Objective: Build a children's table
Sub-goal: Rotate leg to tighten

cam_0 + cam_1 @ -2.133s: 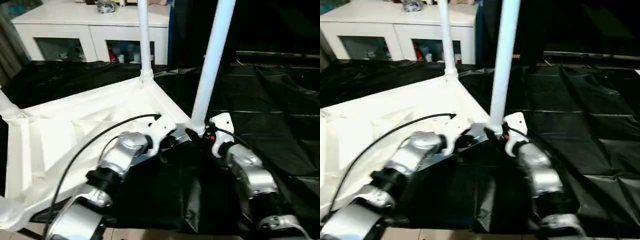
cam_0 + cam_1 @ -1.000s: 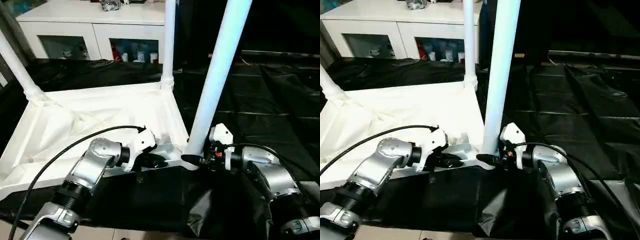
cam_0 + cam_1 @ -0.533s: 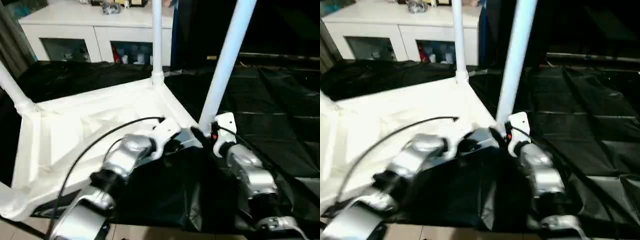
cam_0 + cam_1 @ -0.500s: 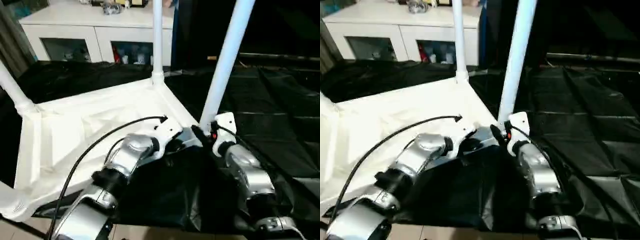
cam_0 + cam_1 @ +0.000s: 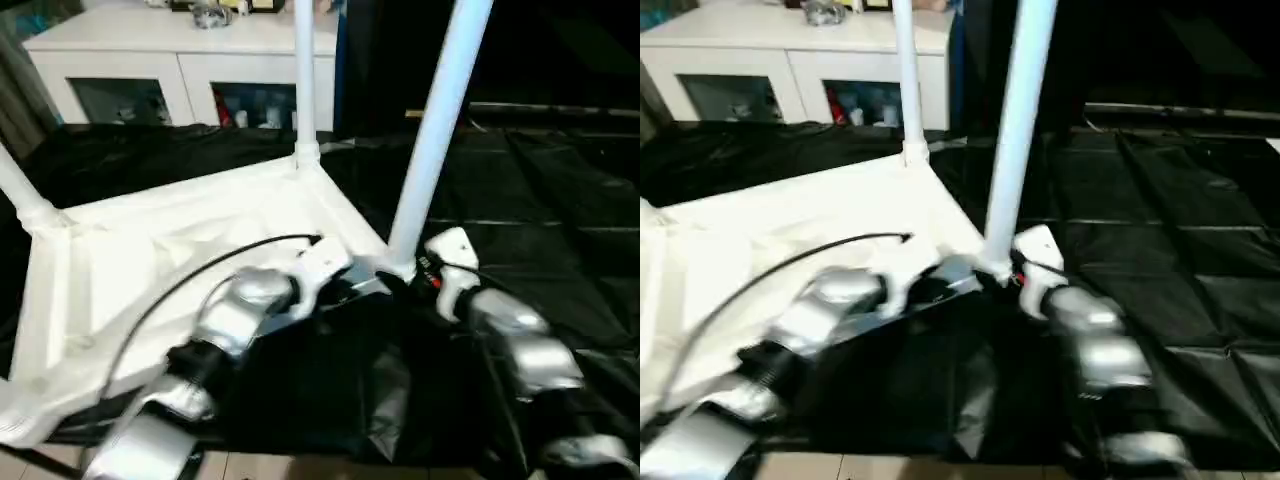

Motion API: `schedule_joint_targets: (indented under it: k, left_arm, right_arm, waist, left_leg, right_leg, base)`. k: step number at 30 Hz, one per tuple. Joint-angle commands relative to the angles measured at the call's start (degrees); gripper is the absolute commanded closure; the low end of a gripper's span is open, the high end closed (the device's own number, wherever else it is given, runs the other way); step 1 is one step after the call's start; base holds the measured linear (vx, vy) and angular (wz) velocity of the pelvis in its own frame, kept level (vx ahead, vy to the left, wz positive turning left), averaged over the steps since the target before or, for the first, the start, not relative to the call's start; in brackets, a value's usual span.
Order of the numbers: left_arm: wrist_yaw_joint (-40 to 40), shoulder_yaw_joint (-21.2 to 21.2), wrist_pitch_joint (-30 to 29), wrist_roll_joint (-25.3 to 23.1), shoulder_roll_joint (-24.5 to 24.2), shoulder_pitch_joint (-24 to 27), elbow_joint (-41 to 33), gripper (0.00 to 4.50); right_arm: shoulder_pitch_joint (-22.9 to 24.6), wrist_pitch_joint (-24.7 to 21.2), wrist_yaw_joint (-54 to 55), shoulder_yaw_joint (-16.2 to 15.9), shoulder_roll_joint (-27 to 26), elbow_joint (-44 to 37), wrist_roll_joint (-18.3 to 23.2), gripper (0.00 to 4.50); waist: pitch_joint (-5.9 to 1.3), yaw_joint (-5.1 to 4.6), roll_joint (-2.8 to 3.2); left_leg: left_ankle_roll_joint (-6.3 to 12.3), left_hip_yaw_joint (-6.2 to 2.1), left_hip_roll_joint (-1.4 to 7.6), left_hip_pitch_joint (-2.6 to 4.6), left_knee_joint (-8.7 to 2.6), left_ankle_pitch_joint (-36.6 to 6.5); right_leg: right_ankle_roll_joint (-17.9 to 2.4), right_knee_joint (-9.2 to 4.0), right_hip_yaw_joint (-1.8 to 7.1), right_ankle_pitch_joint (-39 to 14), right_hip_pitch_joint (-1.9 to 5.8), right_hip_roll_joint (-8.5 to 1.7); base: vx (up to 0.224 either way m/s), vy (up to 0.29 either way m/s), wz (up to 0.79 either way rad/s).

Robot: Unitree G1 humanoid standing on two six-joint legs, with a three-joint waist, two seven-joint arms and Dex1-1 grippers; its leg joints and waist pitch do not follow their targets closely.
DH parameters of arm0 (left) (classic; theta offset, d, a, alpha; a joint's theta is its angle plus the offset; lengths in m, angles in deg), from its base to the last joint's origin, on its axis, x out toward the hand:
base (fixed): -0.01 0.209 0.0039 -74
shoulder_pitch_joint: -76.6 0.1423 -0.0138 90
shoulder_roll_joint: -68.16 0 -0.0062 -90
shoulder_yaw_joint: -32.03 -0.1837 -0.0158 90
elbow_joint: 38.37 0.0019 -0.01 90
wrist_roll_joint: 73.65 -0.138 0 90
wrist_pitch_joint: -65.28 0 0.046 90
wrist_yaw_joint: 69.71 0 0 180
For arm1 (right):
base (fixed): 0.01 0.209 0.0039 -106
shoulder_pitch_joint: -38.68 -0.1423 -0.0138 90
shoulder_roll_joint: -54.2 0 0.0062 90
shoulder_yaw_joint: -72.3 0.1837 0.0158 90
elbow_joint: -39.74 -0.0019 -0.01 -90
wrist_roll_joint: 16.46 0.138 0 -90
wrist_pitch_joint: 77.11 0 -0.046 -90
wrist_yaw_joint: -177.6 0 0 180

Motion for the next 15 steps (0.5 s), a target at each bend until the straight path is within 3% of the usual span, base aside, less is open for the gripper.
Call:
schedule_joint_targets:
  k: [1,2,3,5,6,7,11,15]
  left_arm:
    - [3.95,0.94,2.51,3.21,-1.07,1.73,-2.06,4.5]
    - [5.48,0.78,2.25,3.75,-1.82,2.31,-3.1,4.5]
    - [7.92,0.47,1.94,4.62,-3.04,3.24,-4.63,4.5]
    - [10.74,0.25,1.01,5.74,-4.56,4.5,-6.79,4.5]
    - [12.3,0.18,0.76,6.45,-5.17,5.13,-7.98,4.5]
    - [13.44,0.12,0.63,6.96,-5.61,5.6,-8.87,4.5]
    - [16.23,-0.15,-1.0,7.93,-6.76,6.96,-11.51,4.5]
    - [16.58,-0.37,-1.28,8.24,-7.18,7.26,-12.2,4.5]
  right_arm:
    - [0.33,-0.55,-5.45,-2.8,0.61,-1.75,1.22,0.56]
    - [0.26,-0.57,-6.37,-2.72,1.12,-1.89,1.48,0.56]
    - [0.13,-0.57,-7.9,-2.55,1.83,-1.98,1.87,0.56]
    - [0.05,-0.55,-10.23,-2.75,2.75,-2.48,2.52,0.56]
    - [0.11,-0.62,-11.66,-3.12,3.23,-2.85,2.89,0.56]
    - [0.15,-0.69,-12.85,-3.41,3.66,-3.12,3.25,0.56]
    - [0.65,-0.93,-17.28,-4.87,4.58,-4.15,3.89,0.56]
    - [1.04,-0.64,-18.13,-5.69,4.4,-4.61,3.93,0.72]
  waist:
    - [-3.04,0.37,-1.58]
    - [-3.17,0.47,-1.53]
    - [-3.26,0.34,-2.19]
    - [-3.3,0.43,-1.67]
    - [-3.42,0.53,-1.57]
    - [-3.44,0.61,-1.76]
    - [-3.52,1.3,-1.38]
    - [-3.23,1.48,-1.44]
  left_leg:
    - [4.11,-1.87,3.32,0.58,-3.77,-15.34]
    - [4.43,-1.88,3.32,0.43,-3.74,-13.82]
    - [4.77,-1.74,3.41,0.49,-3.65,-12.87]
    - [5.39,-1.8,3.53,0.38,-3.61,-11.36]
    - [5.68,-1.67,3.62,0.7,-3.46,-10.68]
    - [5.94,-1.62,3.64,0.67,-3.42,-10.1]
    - [6.86,-1.47,3.85,0.84,-3.27,-8.25]
    - [5.75,-1.46,3.77,0.88,-3.47,-10.68]
  right_leg:
    - [-10.09,-5.39,2.73,-20.81,2.16,-4.06]
    - [-10.57,-5.12,2.64,-19.27,2.36,-4.06]
    - [-11.17,-4.91,2.6,-17.76,2.32,-3.92]
    - [-12.15,-4.46,2.56,-15.64,2.36,-3.92]
    - [-12.92,-4.2,2.58,-13.77,2.18,-3.69]
    - [-13.29,-4.05,2.56,-12.72,2.2,-3.64]
    - [-14.87,-3.3,2.58,-7.96,2.27,-3.52]
    - [-14.44,-3.71,2.61,-11.22,2.14,-3.65]
  base:
    - [0.0,0.0,0.0]
    - [0.0,0.0,0.0]
    - [0.0,0.0,0.0]
    - [0.0,0.0,0.0]
    - [0.0,0.0,0.0]
    - [0.0,0.0,0.0]
    - [0.0,0.0,0.0]
    - [0.0,0.0,0.0]
